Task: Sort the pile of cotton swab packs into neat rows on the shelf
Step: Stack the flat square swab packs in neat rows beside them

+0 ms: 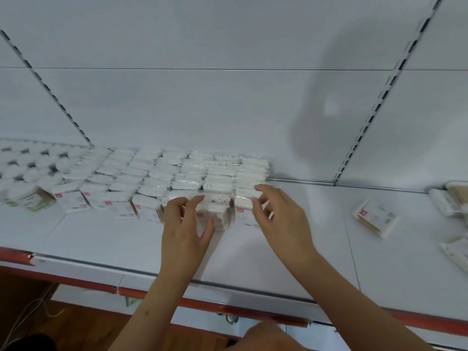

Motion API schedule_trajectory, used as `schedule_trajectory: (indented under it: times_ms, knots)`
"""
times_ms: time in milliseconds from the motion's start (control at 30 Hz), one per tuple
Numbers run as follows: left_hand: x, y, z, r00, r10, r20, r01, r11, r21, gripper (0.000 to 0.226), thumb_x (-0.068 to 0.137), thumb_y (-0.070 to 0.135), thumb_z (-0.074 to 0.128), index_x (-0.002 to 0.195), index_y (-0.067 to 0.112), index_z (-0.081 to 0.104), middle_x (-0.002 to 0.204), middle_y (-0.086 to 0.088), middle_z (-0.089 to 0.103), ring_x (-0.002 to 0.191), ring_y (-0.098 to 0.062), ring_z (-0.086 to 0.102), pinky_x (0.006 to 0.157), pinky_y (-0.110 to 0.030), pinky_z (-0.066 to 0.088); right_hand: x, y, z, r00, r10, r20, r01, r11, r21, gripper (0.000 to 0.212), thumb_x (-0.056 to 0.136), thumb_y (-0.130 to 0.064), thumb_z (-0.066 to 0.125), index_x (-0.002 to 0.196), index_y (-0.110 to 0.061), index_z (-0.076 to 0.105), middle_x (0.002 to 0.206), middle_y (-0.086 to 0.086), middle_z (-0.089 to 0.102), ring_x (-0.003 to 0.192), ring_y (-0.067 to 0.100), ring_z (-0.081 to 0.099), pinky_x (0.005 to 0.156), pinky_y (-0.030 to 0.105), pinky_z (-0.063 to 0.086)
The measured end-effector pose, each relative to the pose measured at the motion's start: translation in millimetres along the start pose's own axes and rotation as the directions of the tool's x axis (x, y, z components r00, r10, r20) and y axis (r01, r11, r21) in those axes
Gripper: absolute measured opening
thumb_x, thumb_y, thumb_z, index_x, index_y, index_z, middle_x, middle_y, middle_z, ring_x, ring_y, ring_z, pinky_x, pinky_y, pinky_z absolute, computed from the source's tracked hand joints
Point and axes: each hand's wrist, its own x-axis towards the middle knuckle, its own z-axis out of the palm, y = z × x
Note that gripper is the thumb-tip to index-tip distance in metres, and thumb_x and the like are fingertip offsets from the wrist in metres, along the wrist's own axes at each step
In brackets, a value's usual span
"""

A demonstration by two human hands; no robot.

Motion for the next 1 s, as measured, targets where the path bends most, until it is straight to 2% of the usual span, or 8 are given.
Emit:
schedule_trajectory:
  times_ms: [233, 367, 467, 567, 667, 767, 833, 1000]
  knots:
    - [-7, 57, 31, 0.973, 0.228, 0.044, -0.217, 0.961, -0.171, 0.033, 0.083, 0.007, 0.074, 0.116, 0.010, 0.068, 0.111, -0.005, 0.048, 0.093, -0.018, 0.053, 0.071, -0.021, 0.049, -8, 74, -50, 0.979, 0.126, -0.158, -0.155, 0.971, -0.184, 0.033, 0.093, -0.021, 0.065, 0.124, -0.017, 0.059, 0.117, -0.006, 0.058, 0.103, 0.012, 0.054, 0.087, 0.031, 0.049]
    - [-8, 98, 62, 0.882, 0.457, 0.114, -0.409, 0.863, -0.298, 0.023, 0.092, 0.012, 0.061, 0.113, 0.007, 0.069, 0.107, -0.009, 0.057, 0.095, -0.019, 0.056, 0.077, -0.024, 0.051, -21, 145, -97, 0.937, 0.311, -0.158, -0.348, 0.813, -0.467, 0.066, 0.084, -0.036, 0.073, 0.141, -0.012, 0.049, 0.142, 0.012, 0.049, 0.131, 0.034, 0.042, 0.105, 0.047, 0.039]
    - [-9, 124, 80, 0.808, 0.543, 0.229, -0.419, 0.803, -0.424, 0.025, 0.096, 0.020, 0.054, 0.116, 0.013, 0.067, 0.111, -0.003, 0.056, 0.102, -0.014, 0.055, 0.086, -0.017, 0.045, -34, 186, -128, 0.877, 0.473, -0.081, -0.450, 0.753, -0.480, 0.073, 0.084, -0.046, 0.072, 0.144, -0.011, 0.047, 0.149, 0.018, 0.044, 0.137, 0.038, 0.038, 0.113, 0.045, 0.031]
    - [-9, 143, 92, 0.779, 0.514, 0.357, -0.293, 0.804, -0.517, 0.024, 0.097, 0.022, 0.054, 0.118, 0.020, 0.065, 0.112, 0.008, 0.056, 0.101, -0.003, 0.055, 0.087, -0.013, 0.045, -41, 191, -137, 0.863, 0.505, 0.018, -0.477, 0.825, -0.302, 0.067, 0.084, -0.040, 0.073, 0.141, -0.013, 0.049, 0.131, 0.009, 0.055, 0.112, 0.023, 0.052, 0.095, 0.028, 0.040]
    - [-5, 159, 99, 0.764, 0.336, 0.550, 0.057, 0.815, -0.576, 0.021, 0.099, 0.023, 0.057, 0.119, 0.028, 0.062, 0.108, 0.015, 0.059, 0.098, -0.004, 0.059, 0.081, -0.013, 0.047, -50, 175, -133, 0.890, 0.453, -0.054, -0.454, 0.871, -0.186, 0.073, 0.079, -0.036, 0.079, 0.140, -0.015, 0.046, 0.125, 0.001, 0.050, 0.110, 0.015, 0.050, 0.091, 0.023, 0.041]
    - [2, 176, 103, 0.614, 0.134, 0.778, 0.509, 0.687, -0.519, 0.022, 0.100, 0.031, 0.058, 0.122, 0.031, 0.057, 0.110, 0.010, 0.067, 0.095, -0.004, 0.068, 0.079, -0.014, 0.051, -60, 151, -124, 0.897, 0.415, -0.152, -0.420, 0.908, 0.002, 0.071, 0.076, -0.036, 0.083, 0.135, -0.018, 0.048, 0.121, -0.005, 0.044, 0.102, -0.001, 0.050, 0.082, 0.010, 0.046]
    - [3, 186, 103, 0.556, 0.107, 0.824, 0.630, 0.592, -0.503, 0.024, 0.101, 0.034, 0.055, 0.123, 0.025, 0.058, 0.113, 0.004, 0.070, 0.094, -0.006, 0.072, 0.081, -0.019, 0.056, -63, 130, -118, 0.895, 0.418, -0.155, -0.399, 0.906, 0.142, 0.064, 0.076, -0.036, 0.083, 0.129, -0.023, 0.050, 0.118, -0.008, 0.044, 0.104, -0.005, 0.050, 0.077, 0.008, 0.047]
    - [6, 183, 85, 0.746, 0.043, 0.665, 0.508, 0.609, -0.609, 0.010, 0.099, 0.027, 0.060, 0.108, 0.025, 0.062, 0.096, 0.007, 0.072, 0.086, -0.012, 0.070, 0.072, -0.024, 0.058, -66, 105, -110, 0.926, 0.369, 0.083, -0.375, 0.870, 0.320, 0.044, 0.089, -0.036, 0.070, 0.127, -0.037, 0.047, 0.124, -0.016, 0.050, 0.109, 0.003, 0.056, 0.085, 0.020, 0.053]
